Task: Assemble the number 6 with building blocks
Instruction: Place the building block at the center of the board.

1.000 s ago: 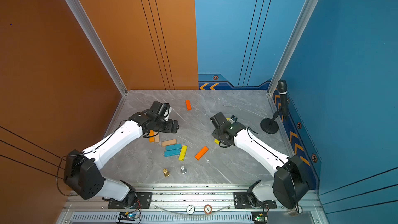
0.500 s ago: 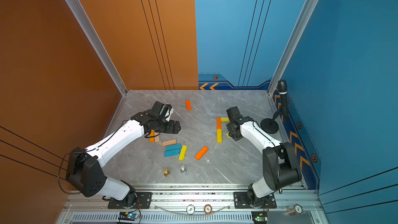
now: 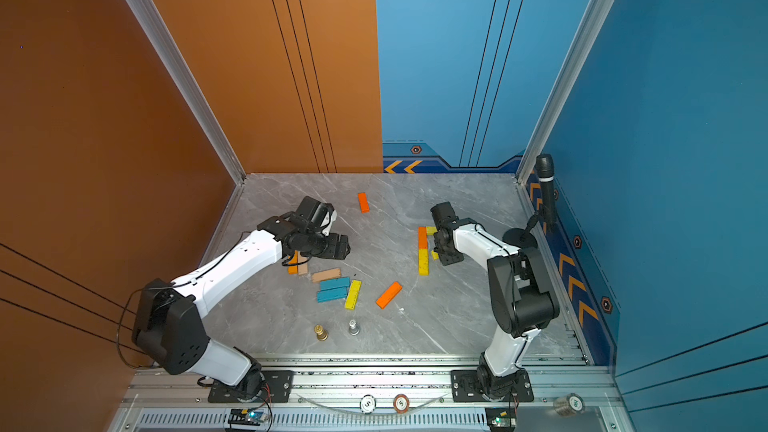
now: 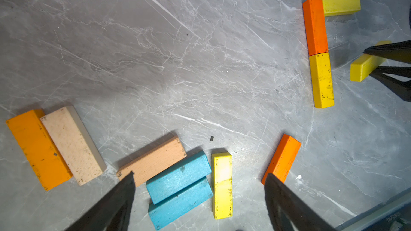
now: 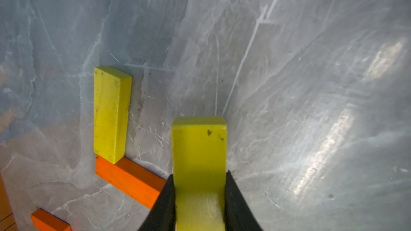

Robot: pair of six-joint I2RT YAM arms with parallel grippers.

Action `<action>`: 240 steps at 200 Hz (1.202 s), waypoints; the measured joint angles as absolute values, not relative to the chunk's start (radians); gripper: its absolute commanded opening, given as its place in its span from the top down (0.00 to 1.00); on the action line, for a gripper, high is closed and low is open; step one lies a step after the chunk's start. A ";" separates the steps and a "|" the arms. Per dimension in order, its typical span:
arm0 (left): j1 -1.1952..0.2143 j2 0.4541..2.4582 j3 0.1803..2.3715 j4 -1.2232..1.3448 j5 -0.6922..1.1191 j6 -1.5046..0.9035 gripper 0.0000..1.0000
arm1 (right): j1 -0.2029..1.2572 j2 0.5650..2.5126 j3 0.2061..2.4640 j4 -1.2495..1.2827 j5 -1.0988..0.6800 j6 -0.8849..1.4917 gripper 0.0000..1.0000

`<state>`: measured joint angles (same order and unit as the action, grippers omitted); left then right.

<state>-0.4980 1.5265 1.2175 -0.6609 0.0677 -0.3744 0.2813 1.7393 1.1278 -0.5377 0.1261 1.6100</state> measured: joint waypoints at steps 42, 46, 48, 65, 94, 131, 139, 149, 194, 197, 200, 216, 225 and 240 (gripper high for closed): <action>-0.499 1.526 1.217 -0.661 0.067 -0.374 0.09 | 0.281 1.748 1.132 -0.539 0.151 1.667 0.67; -0.500 1.526 1.217 -0.661 0.067 -0.374 0.09 | 0.281 1.749 1.132 -0.539 0.155 1.674 0.67; -0.500 1.526 1.217 -0.661 0.067 -0.374 0.09 | 0.281 1.750 1.132 -0.539 0.156 1.674 0.67; -0.505 1.526 1.217 -0.661 0.067 -0.374 0.09 | 0.281 1.760 1.136 -0.540 0.162 1.688 0.67; -0.514 1.526 1.217 -0.661 0.067 -0.374 0.09 | 0.281 1.793 1.140 -0.540 0.162 1.709 0.66; -0.518 1.526 1.217 -0.661 0.063 -0.374 0.09 | 0.283 1.814 1.140 -0.542 0.163 1.729 0.60; -0.519 1.526 1.217 -0.661 0.063 -0.374 0.09 | 0.285 1.814 1.143 -0.544 0.166 1.732 0.56; -0.519 1.526 1.217 -0.661 0.062 -0.374 0.09 | 0.287 1.814 1.149 -0.547 0.170 1.740 0.51; -0.519 1.526 1.217 -0.661 0.054 -0.374 0.09 | 0.294 1.808 1.166 -0.550 0.188 1.750 0.41; -0.519 1.526 1.217 -0.661 0.054 -0.374 0.09 | 0.295 1.804 1.167 -0.551 0.189 1.747 0.41; -0.519 1.526 1.217 -0.661 0.053 -0.374 0.09 | 0.296 1.801 1.169 -0.553 0.190 1.745 0.41; -0.519 1.526 1.217 -0.661 0.052 -0.374 0.09 | 0.306 1.766 1.177 -0.568 0.216 1.697 0.42; -0.519 1.526 1.217 -0.661 0.052 -0.374 0.09 | 0.311 1.740 1.180 -0.572 0.226 1.657 0.42; -0.519 1.526 1.217 -0.661 0.052 -0.374 0.09 | 0.315 1.688 1.183 -0.563 0.233 1.544 0.43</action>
